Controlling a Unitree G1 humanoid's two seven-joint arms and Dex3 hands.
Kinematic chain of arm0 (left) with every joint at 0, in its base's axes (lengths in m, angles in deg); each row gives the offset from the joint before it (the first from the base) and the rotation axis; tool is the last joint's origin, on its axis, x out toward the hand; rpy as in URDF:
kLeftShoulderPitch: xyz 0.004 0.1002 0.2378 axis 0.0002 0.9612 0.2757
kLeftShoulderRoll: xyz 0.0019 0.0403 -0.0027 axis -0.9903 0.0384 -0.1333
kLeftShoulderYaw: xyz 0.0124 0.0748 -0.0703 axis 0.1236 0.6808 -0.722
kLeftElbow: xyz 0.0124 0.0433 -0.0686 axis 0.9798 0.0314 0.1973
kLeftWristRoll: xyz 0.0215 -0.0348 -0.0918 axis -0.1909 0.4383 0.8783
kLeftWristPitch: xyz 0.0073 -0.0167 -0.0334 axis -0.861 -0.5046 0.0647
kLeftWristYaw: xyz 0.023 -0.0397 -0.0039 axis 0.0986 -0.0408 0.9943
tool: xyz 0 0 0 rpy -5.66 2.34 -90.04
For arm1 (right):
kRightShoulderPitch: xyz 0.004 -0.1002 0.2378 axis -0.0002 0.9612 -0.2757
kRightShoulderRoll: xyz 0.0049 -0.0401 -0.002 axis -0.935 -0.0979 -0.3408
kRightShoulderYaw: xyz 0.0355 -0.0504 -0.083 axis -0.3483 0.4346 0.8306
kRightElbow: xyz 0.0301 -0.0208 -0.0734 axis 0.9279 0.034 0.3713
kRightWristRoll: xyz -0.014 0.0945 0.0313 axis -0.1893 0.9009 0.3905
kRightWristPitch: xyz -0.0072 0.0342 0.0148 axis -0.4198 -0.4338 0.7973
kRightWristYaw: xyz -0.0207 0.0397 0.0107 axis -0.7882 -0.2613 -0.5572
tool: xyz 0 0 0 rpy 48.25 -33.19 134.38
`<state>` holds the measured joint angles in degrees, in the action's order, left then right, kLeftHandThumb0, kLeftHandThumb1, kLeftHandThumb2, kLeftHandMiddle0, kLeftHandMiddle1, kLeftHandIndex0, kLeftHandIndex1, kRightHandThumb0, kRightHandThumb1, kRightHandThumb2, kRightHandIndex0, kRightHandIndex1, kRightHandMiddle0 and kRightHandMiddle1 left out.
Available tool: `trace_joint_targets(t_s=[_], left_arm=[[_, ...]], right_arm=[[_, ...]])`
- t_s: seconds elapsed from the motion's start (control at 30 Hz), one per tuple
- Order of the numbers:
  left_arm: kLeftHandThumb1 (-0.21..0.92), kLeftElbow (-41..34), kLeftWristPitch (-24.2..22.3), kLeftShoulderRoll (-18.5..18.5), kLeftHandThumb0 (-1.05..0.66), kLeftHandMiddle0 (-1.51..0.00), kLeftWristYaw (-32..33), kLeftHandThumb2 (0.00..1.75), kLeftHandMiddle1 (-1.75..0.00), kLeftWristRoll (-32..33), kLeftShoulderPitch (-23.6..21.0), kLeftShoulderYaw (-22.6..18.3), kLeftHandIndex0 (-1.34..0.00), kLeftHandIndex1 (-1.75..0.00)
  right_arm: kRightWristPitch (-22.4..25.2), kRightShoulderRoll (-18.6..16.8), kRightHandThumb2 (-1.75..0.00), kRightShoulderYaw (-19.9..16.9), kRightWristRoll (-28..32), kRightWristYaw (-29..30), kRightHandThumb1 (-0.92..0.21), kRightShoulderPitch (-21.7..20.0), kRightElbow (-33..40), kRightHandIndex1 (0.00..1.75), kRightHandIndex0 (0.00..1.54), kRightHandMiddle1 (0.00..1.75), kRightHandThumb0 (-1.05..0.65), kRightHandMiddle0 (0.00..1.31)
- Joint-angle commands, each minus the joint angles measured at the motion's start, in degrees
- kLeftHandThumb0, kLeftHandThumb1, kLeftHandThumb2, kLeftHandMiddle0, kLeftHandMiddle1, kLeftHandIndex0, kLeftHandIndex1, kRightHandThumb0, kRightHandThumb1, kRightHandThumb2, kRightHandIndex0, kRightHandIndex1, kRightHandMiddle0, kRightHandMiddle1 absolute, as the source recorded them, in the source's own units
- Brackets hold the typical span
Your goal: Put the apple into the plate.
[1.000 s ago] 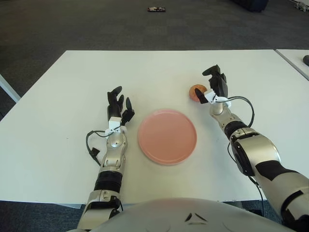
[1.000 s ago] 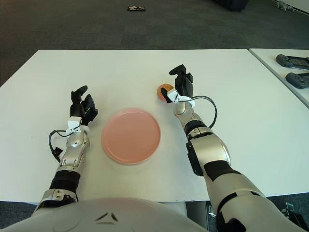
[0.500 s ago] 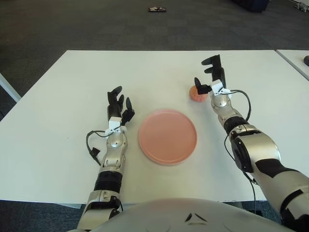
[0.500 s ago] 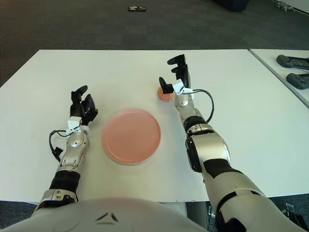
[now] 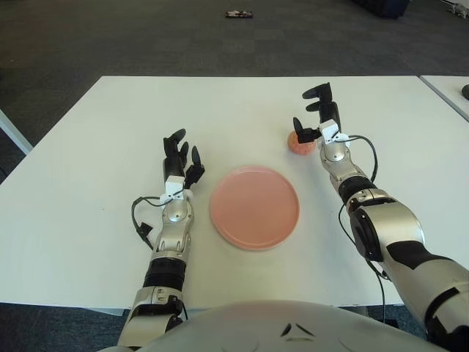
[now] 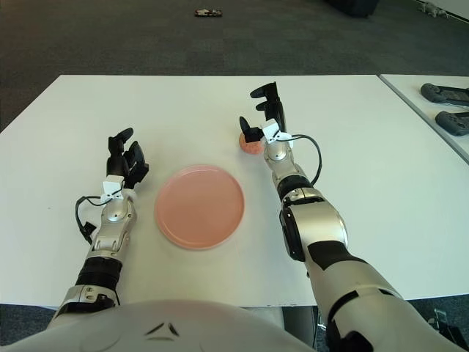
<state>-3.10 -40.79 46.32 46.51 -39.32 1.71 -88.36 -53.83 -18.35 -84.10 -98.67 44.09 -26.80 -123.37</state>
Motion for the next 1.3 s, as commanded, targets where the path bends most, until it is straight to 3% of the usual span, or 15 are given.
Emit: trace_joint_targets(t_s=[0.0, 0.23, 0.27, 0.3, 0.33, 0.37, 0.4, 0.43, 0.5, 0.57, 0.77, 1.27], left_arm=[[0.92, 0.0, 0.6, -0.3, -0.68, -0.47, 0.4, 0.73, -0.04, -0.3, -0.9, 0.0, 0.00, -1.02], [0.92, 0.0, 0.4, -0.4, -0.69, -0.46, 0.6, 0.75, -0.03, -0.5, -0.8, -0.1, 0.00, -1.00], [0.92, 0.0, 0.4, -0.4, -0.69, -0.46, 0.6, 0.75, -0.03, -0.5, -0.8, -0.1, 0.00, -1.00], [0.92, 0.0, 0.4, -0.4, -0.70, -0.46, 0.6, 0.75, -0.03, -0.5, -0.8, -0.1, 0.00, -1.00], [0.92, 0.1, 0.5, -0.4, -0.70, -0.46, 0.7, 0.75, -0.03, -0.6, -0.8, -0.1, 0.00, -1.00], [0.92, 0.1, 0.6, -0.4, -0.70, -0.46, 0.7, 0.75, -0.03, -0.6, -0.8, 0.0, 0.00, -1.00], [0.92, 0.2, 0.7, -0.4, -0.70, -0.46, 0.6, 0.75, -0.03, -0.5, -0.7, 0.0, 0.00, -1.00], [0.92, 0.2, 0.8, -0.4, -0.71, -0.45, 0.5, 0.75, -0.03, -0.5, -0.7, 0.0, 0.00, -1.00], [0.92, 0.3, 0.9, -0.5, -0.71, -0.45, 0.3, 0.75, -0.03, -0.3, -0.7, 0.0, 0.00, -0.99], [0.92, 0.3, 1.0, -0.5, -0.71, -0.45, 0.2, 0.75, -0.02, -0.1, -0.7, -0.1, 0.00, -0.99], [0.92, 0.3, 1.2, -0.5, -0.71, -0.45, 0.2, 0.74, -0.03, 0.0, -0.7, -0.1, 0.00, -0.99], [0.92, 0.3, 1.0, -0.5, -0.71, -0.46, 0.5, 0.74, -0.03, -0.4, -0.6, 0.0, 0.00, -0.99]], right_arm=[[1.5, 0.4, -1.56, 0.9, -0.9, 0.6, -0.09, -0.6, 0.5, 1.67, 0.81, 1.75, 0.00, 0.55], [2.0, 1.9, -1.52, 4.8, -5.9, 6.1, -0.14, -1.0, 0.5, 1.73, 0.76, 1.73, -0.01, 0.51], [2.1, 2.0, -1.28, 5.2, -6.4, 6.4, -0.33, -1.0, 0.4, 1.73, 0.60, 1.74, -0.15, 0.46], [2.8, 2.3, -1.19, 5.8, -7.0, 6.4, -0.40, -1.2, 0.3, 1.74, 0.54, 1.74, -0.20, 0.43], [3.8, 2.8, -0.97, 6.5, -7.6, 5.0, -0.55, -1.6, -0.1, 1.43, 0.34, 1.66, -0.42, 0.27], [4.6, 3.1, -0.72, 7.0, -8.0, 4.0, -0.68, -1.8, -0.3, 0.96, 0.22, 1.17, -0.64, 0.17], [5.3, 3.5, -0.63, 7.5, -8.5, 3.1, -0.73, -2.0, -0.7, 0.79, 0.18, 0.99, -0.72, 0.14], [5.7, 3.8, -0.49, 7.9, -8.8, 2.6, -0.80, -2.1, -0.9, 0.51, 0.11, 0.64, -0.84, 0.09], [6.3, 4.3, -0.35, 8.6, -9.5, 2.5, -0.87, -2.1, -1.4, 0.21, 0.05, 0.26, -0.96, 0.04], [6.8, 4.7, -0.29, 9.3, -10.3, 2.7, -0.90, -2.1, -1.8, 0.11, 0.02, 0.13, -1.00, 0.02], [7.2, 5.1, -0.19, 11.3, -12.2, 4.5, -0.92, -2.4, -1.7, 0.01, 0.00, 0.01, -1.04, 0.00], [9.4, 5.7, -0.15, 13.3, -13.3, 2.7, -0.92, -2.8, -2.7, 0.00, 0.00, 0.00, -1.05, 0.00]])
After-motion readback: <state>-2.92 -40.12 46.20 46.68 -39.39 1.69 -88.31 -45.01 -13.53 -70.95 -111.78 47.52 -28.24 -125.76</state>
